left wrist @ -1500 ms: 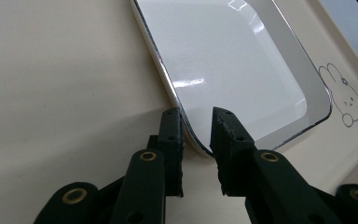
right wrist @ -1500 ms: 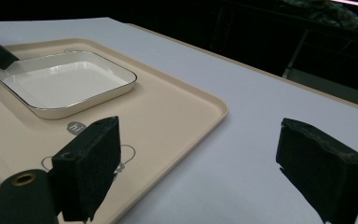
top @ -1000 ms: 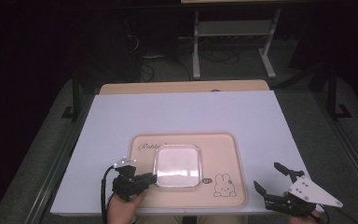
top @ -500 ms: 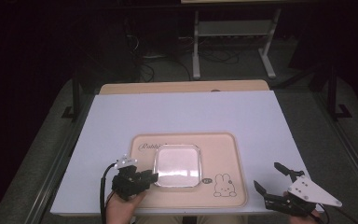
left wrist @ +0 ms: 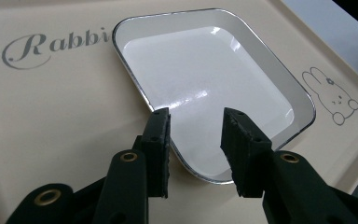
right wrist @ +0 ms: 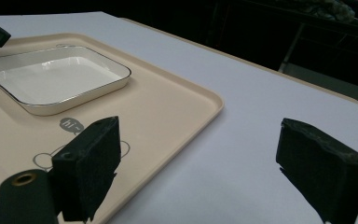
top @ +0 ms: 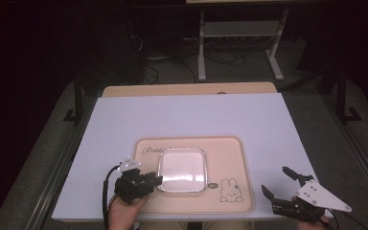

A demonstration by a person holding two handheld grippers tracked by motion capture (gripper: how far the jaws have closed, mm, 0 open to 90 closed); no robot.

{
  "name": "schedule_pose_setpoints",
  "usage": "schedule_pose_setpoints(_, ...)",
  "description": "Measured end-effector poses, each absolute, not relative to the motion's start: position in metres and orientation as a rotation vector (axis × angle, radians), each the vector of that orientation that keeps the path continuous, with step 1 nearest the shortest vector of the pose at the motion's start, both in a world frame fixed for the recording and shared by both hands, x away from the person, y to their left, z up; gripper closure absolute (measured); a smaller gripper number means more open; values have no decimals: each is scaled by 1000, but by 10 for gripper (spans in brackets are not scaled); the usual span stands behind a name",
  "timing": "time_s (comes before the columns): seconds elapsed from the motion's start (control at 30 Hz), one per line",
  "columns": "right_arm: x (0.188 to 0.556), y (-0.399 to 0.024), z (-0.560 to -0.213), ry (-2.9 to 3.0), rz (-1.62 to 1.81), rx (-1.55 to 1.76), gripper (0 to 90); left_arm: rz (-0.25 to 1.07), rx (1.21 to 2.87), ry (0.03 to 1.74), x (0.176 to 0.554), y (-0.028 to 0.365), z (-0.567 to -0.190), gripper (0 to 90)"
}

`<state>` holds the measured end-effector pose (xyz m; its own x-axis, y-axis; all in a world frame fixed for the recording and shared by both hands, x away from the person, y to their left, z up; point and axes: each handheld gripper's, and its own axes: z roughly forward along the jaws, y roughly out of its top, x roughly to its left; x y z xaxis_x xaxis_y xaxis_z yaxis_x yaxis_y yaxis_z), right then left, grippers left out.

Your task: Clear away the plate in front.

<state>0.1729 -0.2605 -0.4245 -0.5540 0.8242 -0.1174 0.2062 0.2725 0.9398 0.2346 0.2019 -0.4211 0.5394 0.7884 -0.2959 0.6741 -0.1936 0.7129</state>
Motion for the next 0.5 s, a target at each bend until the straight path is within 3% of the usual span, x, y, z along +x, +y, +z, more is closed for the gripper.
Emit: schedule_pose_setpoints(0.5,173,-261,-425,1927,1284,936,129,249,1968,1080,238,203,-416,580)
